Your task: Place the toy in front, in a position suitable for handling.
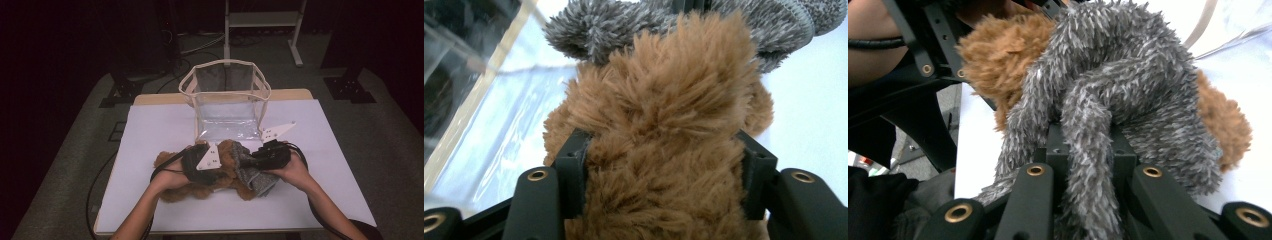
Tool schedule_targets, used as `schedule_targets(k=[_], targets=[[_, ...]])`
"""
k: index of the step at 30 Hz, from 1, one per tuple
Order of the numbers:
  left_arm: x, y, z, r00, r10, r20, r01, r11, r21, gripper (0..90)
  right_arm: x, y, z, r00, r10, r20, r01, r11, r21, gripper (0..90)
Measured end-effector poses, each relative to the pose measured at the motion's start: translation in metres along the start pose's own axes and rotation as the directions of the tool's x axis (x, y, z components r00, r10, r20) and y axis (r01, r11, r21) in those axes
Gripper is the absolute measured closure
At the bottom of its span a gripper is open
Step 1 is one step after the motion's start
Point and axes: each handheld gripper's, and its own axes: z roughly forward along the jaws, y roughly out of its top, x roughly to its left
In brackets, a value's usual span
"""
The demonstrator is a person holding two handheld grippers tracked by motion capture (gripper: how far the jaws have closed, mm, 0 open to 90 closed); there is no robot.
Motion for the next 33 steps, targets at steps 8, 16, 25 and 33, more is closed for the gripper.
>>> schedule_targets(k=[8,16,25,33], targets=[[-0.005,0.026,0.006,0.9914,0.02,0.129,-0.005,0.9938,-0.111,40.3,0.025,-0.008,-0.044,0.999,-0.037,0.025,0.038,0.999,-0.025,77.1],[-0.001,0.032,0.027,0.9901,0.001,0.141,0.01,0.9974,-0.072,24.4,0.013,-0.033,-0.057,0.9972,0.022,0.072,-0.017,0.998,-0.062,76.7],[-0.009,0.023,0.027,0.9966,0.007,0.082,-0.006,0.9997,-0.022,2.7,-0.005,-0.038,-0.047,0.996,0.063,0.063,-0.058,0.995,-0.086,76.5],[-0.014,0.037,0.037,0.9991,0.033,0.025,-0.034,0.9994,0.005,21.8,-0.004,-0.038,-0.041,0.9969,0.069,0.039,-0.066,0.995,-0.074,77.3]])
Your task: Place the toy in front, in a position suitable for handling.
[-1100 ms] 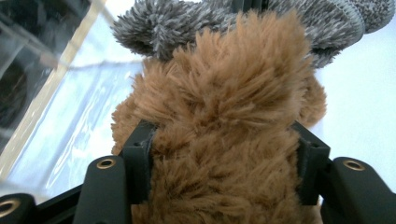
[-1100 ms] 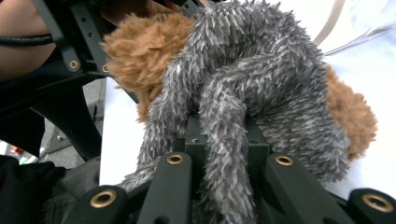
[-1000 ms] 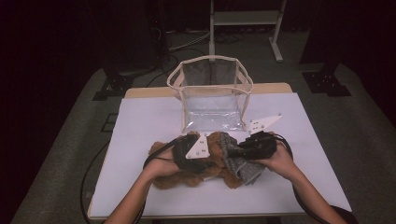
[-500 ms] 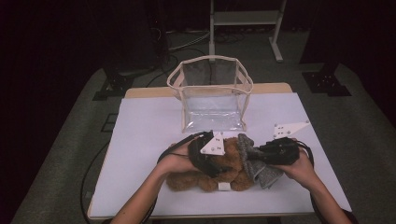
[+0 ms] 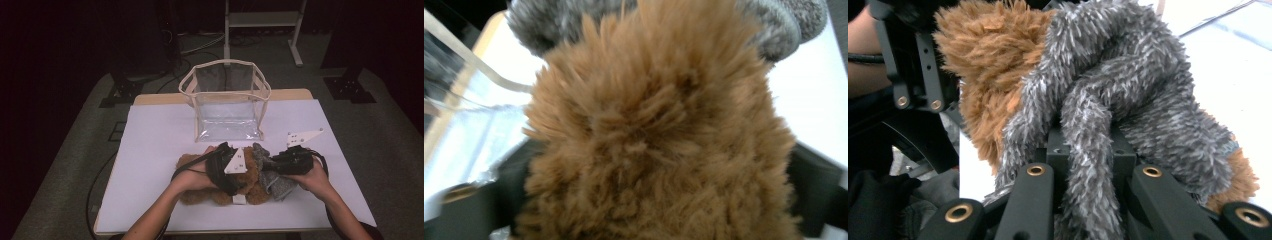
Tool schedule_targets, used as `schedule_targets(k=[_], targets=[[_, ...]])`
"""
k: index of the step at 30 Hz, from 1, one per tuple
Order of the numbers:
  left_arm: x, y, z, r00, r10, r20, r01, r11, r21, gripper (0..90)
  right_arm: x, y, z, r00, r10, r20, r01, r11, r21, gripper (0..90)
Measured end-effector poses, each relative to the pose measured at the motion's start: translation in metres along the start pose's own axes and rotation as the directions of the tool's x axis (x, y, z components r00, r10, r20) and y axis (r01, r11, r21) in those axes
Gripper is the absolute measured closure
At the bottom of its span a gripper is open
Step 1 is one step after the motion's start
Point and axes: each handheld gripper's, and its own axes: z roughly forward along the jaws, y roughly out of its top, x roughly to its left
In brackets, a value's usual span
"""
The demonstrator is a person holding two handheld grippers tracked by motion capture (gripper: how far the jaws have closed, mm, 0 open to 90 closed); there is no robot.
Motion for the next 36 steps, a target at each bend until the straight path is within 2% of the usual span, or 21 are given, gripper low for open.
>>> schedule_targets(k=[2,6,8,10,11,12,14,17,19,21,24,30,34,36], targets=[[0.004,-0.001,-0.005,0.9994,-0.03,0.017,0.031,0.9983,-0.049,30.0,0.0,0.002,-0.006,1.0,-0.002,0.004,0.002,1.0,-0.01,77.3],[0.007,0.002,-0.012,0.9977,-0.053,0.042,0.059,0.9888,-0.137,32.2,0.009,0.013,-0.02,0.999,-0.044,0.009,0.044,0.999,-0.024,77.2],[0.009,0.002,-0.016,0.9939,-0.089,0.066,0.1,0.975,-0.198,32.3,0.016,0.023,-0.026,0.9968,-0.077,0.023,0.078,0.997,-0.023,77.2],[0.012,0.002,-0.02,0.9882,-0.121,0.094,0.142,0.9543,-0.263,32.3,0.022,0.033,-0.035,0.9947,-0.1,0.026,0.101,0.994,-0.04,77.2],[0.013,0.001,-0.022,0.9862,-0.128,0.105,0.153,0.9468,-0.283,32.6,0.025,0.038,-0.038,0.9941,-0.105,0.026,0.106,0.993,-0.049,77.2],[0.013,-0.001,-0.022,0.9859,-0.132,0.103,0.157,0.9437,-0.291,33.0,0.027,0.043,-0.04,0.9929,-0.116,0.028,0.117,0.992,-0.052,77.1],[0.012,-0.004,-0.024,0.9866,-0.135,0.092,0.156,0.9429,-0.294,33.7,0.032,0.051,-0.039,0.9898,-0.137,0.04,0.138,0.99,-0.037,76.9],[0.012,-0.013,-0.029,0.9819,-0.164,0.094,0.186,0.9294,-0.319,34.9,0.033,0.055,-0.033,0.9893,-0.14,0.04,0.141,0.99,-0.03,76.7],[0.012,-0.016,-0.032,0.9805,-0.171,0.097,0.193,0.929,-0.316,35.2,0.031,0.052,-0.031,0.9924,-0.121,0.024,0.122,0.992,-0.044,76.7],[0.012,-0.017,-0.032,0.9822,-0.164,0.092,0.184,0.9362,-0.299,35.3,0.027,0.045,-0.028,0.995,-0.099,0.014,0.1,0.994,-0.05,76.7],[0.011,-0.02,-0.03,0.9824,-0.162,0.093,0.182,0.9402,-0.288,35.3,0.021,0.029,-0.025,0.9984,-0.056,-0.002,0.056,0.997,-0.045,76.6],[0.009,-0.018,-0.027,0.9831,-0.152,0.102,0.175,0.9414,-0.288,35.3,0.008,-0.001,-0.026,0.9998,0.02,-0.001,-0.02,1.0,-0.022,76.7],[0.008,-0.017,-0.023,0.9838,-0.144,0.108,0.168,0.947,-0.274,35.2,0.005,-0.012,-0.021,0.9993,0.034,0.013,-0.034,0.999,0.027,76.7],[0.007,-0.016,-0.021,0.9839,-0.14,0.111,0.166,0.9479,-0.272,35.2,0.004,-0.017,-0.022,0.9985,0.039,0.039,-0.042,0.997,0.07,76.6]])
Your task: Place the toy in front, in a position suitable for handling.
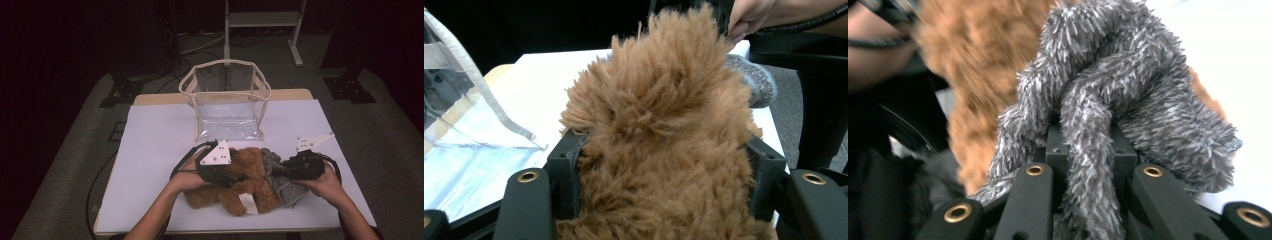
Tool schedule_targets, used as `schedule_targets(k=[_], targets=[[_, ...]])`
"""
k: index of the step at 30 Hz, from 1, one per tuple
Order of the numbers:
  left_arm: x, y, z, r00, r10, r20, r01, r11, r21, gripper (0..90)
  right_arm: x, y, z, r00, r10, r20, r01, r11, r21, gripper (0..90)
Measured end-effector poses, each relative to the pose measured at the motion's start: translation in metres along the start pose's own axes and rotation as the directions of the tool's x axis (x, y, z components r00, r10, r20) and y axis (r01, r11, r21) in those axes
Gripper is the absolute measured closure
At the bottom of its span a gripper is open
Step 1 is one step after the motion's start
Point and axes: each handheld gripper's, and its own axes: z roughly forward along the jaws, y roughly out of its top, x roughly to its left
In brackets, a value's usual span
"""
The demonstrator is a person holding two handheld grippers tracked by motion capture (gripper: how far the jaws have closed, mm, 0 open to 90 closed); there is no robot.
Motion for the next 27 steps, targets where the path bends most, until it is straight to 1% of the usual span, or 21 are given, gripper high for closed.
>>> schedule_targets(k=[1,3,5,7,9,11,13,16,18,19,21,24,27], targets=[[0.0,0.001,0.001,1.0,0.005,0.002,-0.005,1.0,0.004,35.2,-0.002,-0.003,-0.001,0.9998,0.001,0.018,-0.001,1.0,0.019,76.6],[0.0,0.003,0.003,0.9999,0.013,0.008,-0.013,0.9998,0.017,35.1,-0.006,-0.012,-0.007,0.9986,0.019,0.049,-0.021,0.999,0.04,76.4],[0.0,0.004,0.005,0.9998,0.015,0.014,-0.016,0.9994,0.031,34.5,-0.011,-0.02,-0.015,0.9952,0.035,0.091,-0.041,0.998,0.057,76.2],[0.001,0.007,0.009,0.9996,0.022,0.018,-0.023,0.9984,0.051,34.0,-0.016,-0.028,-0.025,0.99,0.053,0.131,-0.063,0.995,0.072,76.2],[0.002,0.009,0.013,0.9993,0.028,0.025,-0.029,0.9971,0.07,33.4,-0.021,-0.036,-0.035,0.9847,0.074,0.158,-0.086,0.994,0.072,76.2],[0.002,0.011,0.017,0.9991,0.029,0.032,-0.032,0.9959,0.085,32.1,-0.027,-0.043,-0.044,0.978,0.097,0.185,-0.112,0.991,0.072,75.7],[0.003,0.012,0.019,0.9988,0.028,0.04,-0.032,0.9949,0.096,29.8,-0.032,-0.051,-0.049,0.9701,0.106,0.218,-0.128,0.988,0.089,75.1],[0.004,0.013,0.018,0.9984,0.025,0.051,-0.03,0.9937,0.108,26.9,-0.042,-0.063,-0.051,0.9606,0.136,0.243,-0.165,0.981,0.103,72.2],[0.004,0.014,0.015,0.9983,0.022,0.054,-0.029,0.9928,0.116,23.4,-0.046,-0.069,-0.05,0.9579,0.159,0.239,-0.189,0.976,0.109,68.2],[0.004,0.014,0.013,0.9981,0.014,0.06,-0.021,0.9933,0.113,21.6,-0.048,-0.071,-0.049,0.9566,0.159,0.244,-0.191,0.975,0.111,65.0],[0.005,0.015,0.008,0.9974,0.017,0.07,-0.024,0.9937,0.11,19.3,-0.049,-0.071,-0.048,0.9554,0.159,0.249,-0.19,0.976,0.103,57.2],[0.005,0.015,0.0,0.9979,0.015,0.064,-0.023,0.9926,0.119,16.6,-0.048,-0.066,-0.052,0.9558,0.149,0.253,-0.175,0.981,0.084,52.3],[0.005,0.015,-0.01,0.9981,0.01,0.06,-0.016,0.9955,0.094,14.4,-0.046,-0.059,-0.055,0.9581,0.14,0.25,-0.162,0.984,0.07,48.4]])
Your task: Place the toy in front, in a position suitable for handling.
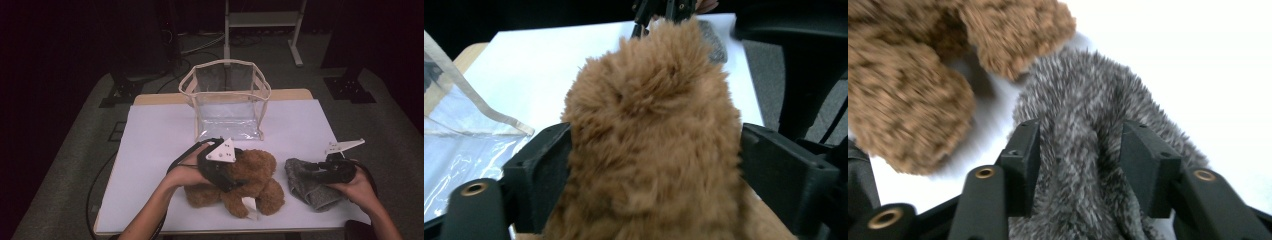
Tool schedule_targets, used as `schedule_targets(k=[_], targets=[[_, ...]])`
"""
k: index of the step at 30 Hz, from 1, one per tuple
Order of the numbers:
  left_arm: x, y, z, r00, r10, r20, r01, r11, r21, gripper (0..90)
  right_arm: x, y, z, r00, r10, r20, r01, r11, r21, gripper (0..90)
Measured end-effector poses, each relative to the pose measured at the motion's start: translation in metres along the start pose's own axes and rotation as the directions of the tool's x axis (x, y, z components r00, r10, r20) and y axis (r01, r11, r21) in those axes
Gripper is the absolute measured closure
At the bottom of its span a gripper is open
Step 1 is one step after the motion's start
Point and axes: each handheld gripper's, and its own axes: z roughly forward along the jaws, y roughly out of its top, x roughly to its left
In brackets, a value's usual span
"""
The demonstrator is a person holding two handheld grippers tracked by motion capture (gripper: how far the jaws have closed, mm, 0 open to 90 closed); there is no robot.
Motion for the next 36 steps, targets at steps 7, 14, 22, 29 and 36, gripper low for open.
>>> schedule_targets(k=[7,14,22,29,36], targets=[[0.001,-0.009,-0.023,0.9992,-0.011,-0.039,0.011,0.9999,-0.003,11.9,0.017,0.013,-0.003,0.9971,-0.052,-0.056,0.05,0.998,-0.041,43.0],[0.0,-0.025,-0.038,0.9976,-0.025,-0.065,0.027,0.9994,0.02,10.0,0.04,0.031,0.001,0.9834,-0.128,-0.129,0.118,0.99,-0.077,39.1],[-0.001,-0.041,-0.049,0.9946,-0.051,-0.09,0.052,0.9986,0.006,9.3,0.052,0.048,0.004,0.9693,-0.178,-0.169,0.163,0.981,-0.101,37.1],[-0.002,-0.055,-0.057,0.9893,-0.08,-0.121,0.082,0.9966,0.007,8.3,0.052,0.059,0.004,0.9633,-0.198,-0.182,0.181,0.978,-0.105,36.7],[-0.008,-0.061,-0.063,0.9869,-0.086,-0.136,0.092,0.9953,0.033,6.6,0.05,0.069,0.006,0.9598,-0.204,-0.193,0.188,0.977,-0.098,35.8]])
